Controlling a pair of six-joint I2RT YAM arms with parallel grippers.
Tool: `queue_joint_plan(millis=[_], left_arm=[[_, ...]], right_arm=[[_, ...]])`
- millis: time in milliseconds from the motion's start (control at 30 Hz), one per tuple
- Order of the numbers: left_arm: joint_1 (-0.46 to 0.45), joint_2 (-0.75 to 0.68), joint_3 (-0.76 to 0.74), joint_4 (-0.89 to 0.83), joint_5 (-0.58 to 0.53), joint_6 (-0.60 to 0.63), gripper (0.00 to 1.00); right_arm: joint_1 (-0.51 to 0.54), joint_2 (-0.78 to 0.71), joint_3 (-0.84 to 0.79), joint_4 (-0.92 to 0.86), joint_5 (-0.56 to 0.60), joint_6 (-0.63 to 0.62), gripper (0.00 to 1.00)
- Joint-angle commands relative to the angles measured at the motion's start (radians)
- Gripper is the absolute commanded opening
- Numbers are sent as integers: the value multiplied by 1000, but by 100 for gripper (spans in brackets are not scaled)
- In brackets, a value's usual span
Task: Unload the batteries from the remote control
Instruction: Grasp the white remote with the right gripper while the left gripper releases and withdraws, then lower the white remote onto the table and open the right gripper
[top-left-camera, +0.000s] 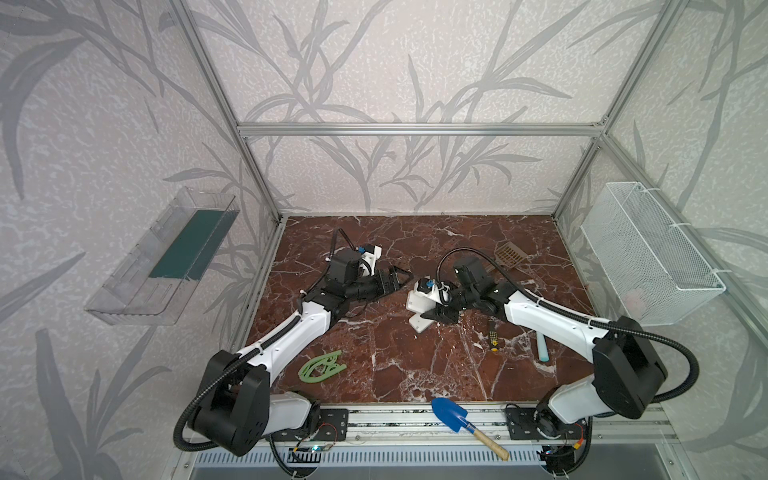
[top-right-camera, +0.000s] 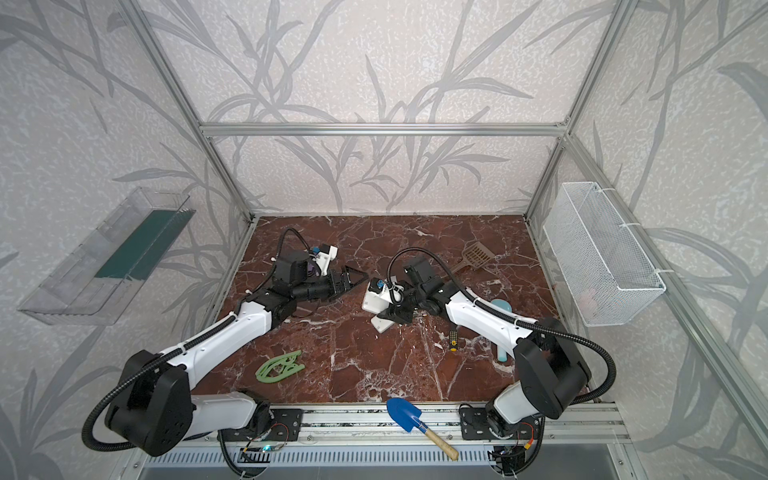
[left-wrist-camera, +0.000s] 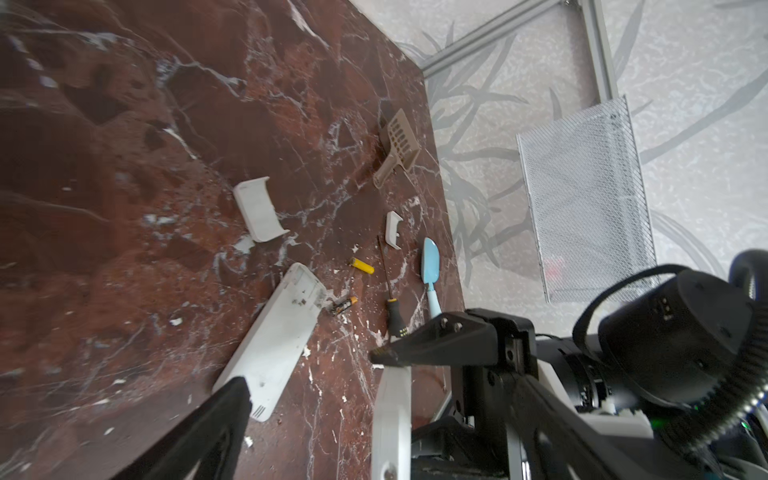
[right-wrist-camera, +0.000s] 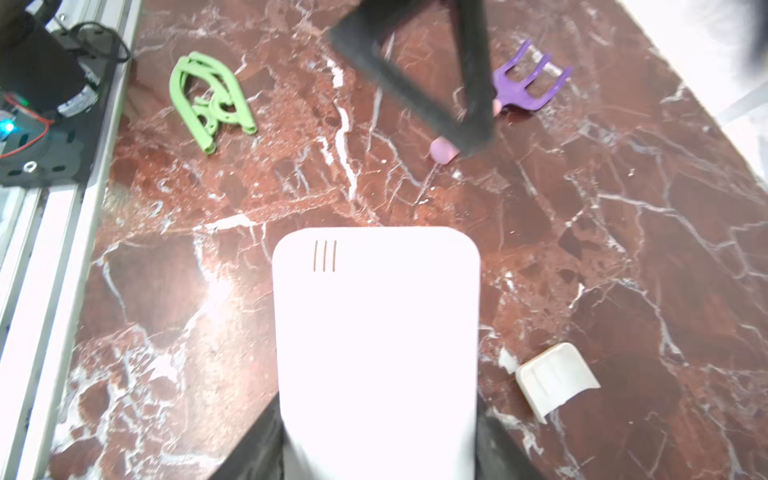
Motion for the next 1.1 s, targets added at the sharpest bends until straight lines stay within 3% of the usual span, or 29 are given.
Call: queue_joint_plan(millis=[0, 133, 267, 667, 1067], left_arm=[[20, -57, -6, -144, -166, 39, 99], [32, -114, -2, -249, -305, 72, 99], [35, -169, -10, -277, -363, 101, 98], [41, -189, -11, -295, -358, 114, 97], [52, -191, -20, -288, -365, 134, 97]], right_arm=[[22, -28, -12, -80, 3, -34, 31], [62, -2, -5, -127, 32, -25, 31], [110, 45, -3, -148, 30, -32, 31], [203, 293, 158, -312, 78, -120, 31], [218, 463, 294, -422, 132, -134, 32]])
